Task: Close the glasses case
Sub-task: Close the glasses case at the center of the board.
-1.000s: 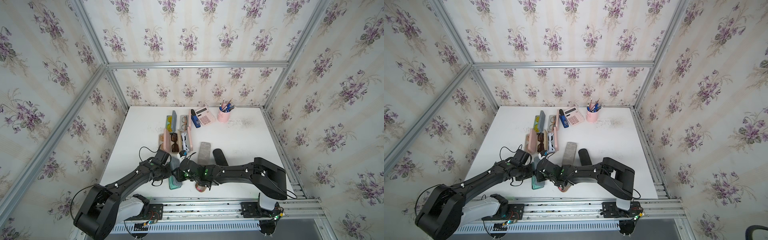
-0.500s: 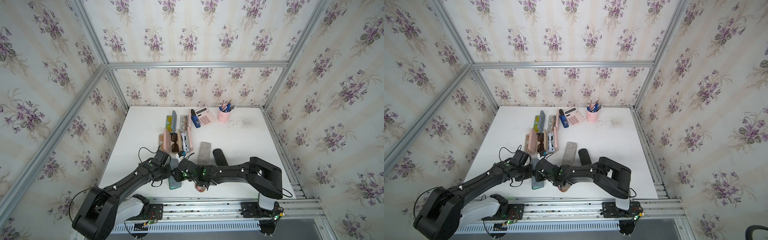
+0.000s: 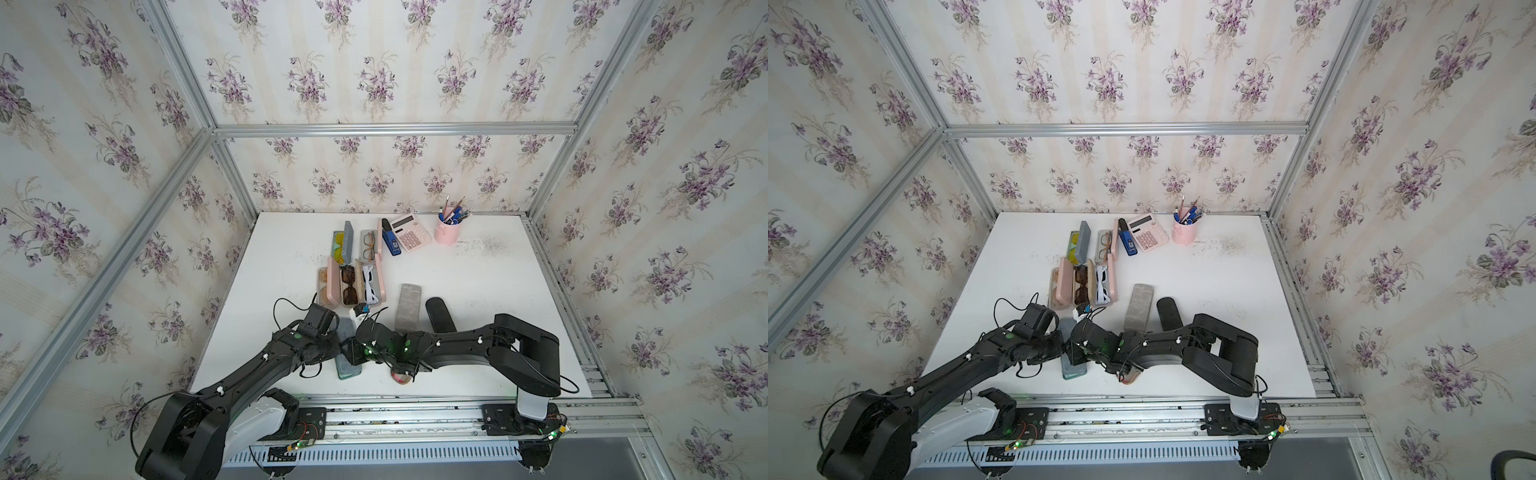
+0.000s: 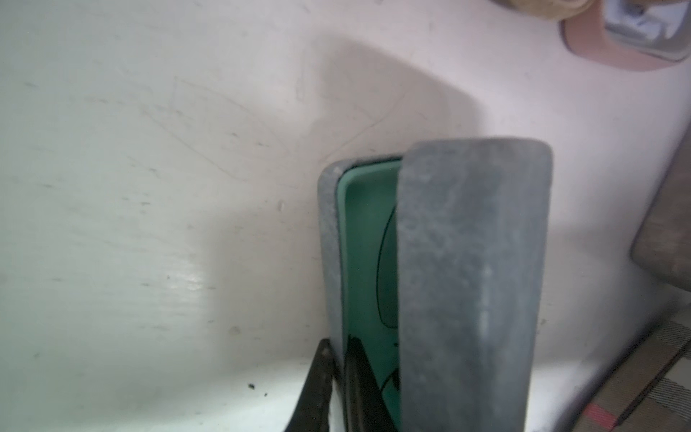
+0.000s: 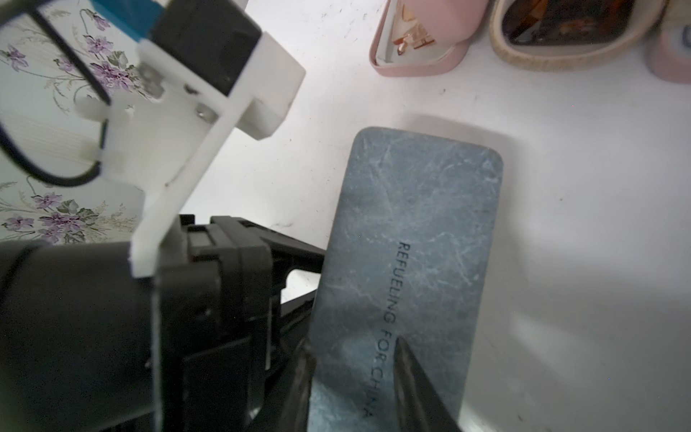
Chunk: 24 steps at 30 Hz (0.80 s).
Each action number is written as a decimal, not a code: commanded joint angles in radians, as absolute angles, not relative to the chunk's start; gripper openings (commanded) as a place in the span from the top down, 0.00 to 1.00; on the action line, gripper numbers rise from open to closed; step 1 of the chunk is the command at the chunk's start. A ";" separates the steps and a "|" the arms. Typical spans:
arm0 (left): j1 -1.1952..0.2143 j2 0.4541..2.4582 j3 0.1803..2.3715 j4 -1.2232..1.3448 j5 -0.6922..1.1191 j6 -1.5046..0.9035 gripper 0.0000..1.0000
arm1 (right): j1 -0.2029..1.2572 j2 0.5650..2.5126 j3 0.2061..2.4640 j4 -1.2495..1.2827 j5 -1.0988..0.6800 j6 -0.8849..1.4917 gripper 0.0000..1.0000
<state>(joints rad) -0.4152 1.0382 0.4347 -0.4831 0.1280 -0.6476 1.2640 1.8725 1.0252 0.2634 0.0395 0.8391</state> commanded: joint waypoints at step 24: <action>-0.416 0.699 0.388 -0.462 0.209 -0.718 0.33 | 1.278 1.932 1.046 0.155 -0.003 0.820 0.62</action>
<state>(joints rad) -0.4129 0.7403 0.3859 -0.6304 0.0555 -0.6952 1.2716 1.8999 1.0470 0.2661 0.0635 0.8284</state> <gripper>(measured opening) 0.652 0.382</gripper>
